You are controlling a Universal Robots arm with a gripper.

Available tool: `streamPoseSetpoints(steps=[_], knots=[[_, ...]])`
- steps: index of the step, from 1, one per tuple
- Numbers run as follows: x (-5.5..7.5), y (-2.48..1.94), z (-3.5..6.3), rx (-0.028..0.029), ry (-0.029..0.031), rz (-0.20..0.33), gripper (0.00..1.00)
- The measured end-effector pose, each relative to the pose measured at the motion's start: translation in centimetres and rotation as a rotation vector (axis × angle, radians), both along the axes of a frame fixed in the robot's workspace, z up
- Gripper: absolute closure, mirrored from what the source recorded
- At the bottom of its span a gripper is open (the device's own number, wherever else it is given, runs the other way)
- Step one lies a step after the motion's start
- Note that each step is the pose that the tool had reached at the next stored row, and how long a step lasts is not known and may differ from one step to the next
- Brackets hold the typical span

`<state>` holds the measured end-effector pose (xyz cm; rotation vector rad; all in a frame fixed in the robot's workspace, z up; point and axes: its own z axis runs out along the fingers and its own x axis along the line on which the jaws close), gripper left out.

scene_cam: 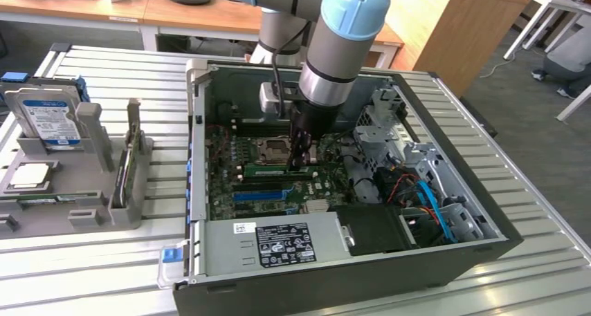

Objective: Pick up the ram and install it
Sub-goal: 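Insert the ram into the slot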

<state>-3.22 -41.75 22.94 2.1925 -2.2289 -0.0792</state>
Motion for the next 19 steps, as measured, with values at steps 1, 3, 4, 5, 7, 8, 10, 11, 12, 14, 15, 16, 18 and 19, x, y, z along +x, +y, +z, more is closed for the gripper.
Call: streamPoseSetpoints(steps=[1,3,4,5,7,8,10,11,12,14,15,16,18,19], knots=[[0.0,0.0,0.0,-0.0001,0.0001,0.0,0.89],[0.0,0.0,0.0,-0.0001,0.0001,0.0,0.89],[0.0,0.0,0.0,-0.0001,0.0,0.001,0.89],[0.0,0.0,0.0,0.0,0.0,0.001,0.89],[0.0,0.0,0.0,-0.0001,0.0001,0.004,0.89],[0.0,0.0,0.0,-0.0001,0.0001,0.005,0.89],[0.0,0.0,0.0,-0.0001,0.0001,0.008,0.89],[0.0,0.0,0.0,-0.0001,0.0001,0.009,0.89],[0.0,0.0,0.0,-0.0001,0.0001,0.01,0.89],[0.0,0.0,0.0,-0.0001,0.0001,0.012,0.89],[0.0,0.0,0.0,-0.0001,0.0001,0.013,0.89],[0.0,0.0,0.0,-0.0001,0.0001,0.014,0.89],[0.0,0.0,0.0,-0.0001,0.0001,0.015,0.89],[0.0,0.0,0.0,-0.0001,0.0001,0.015,0.89]])
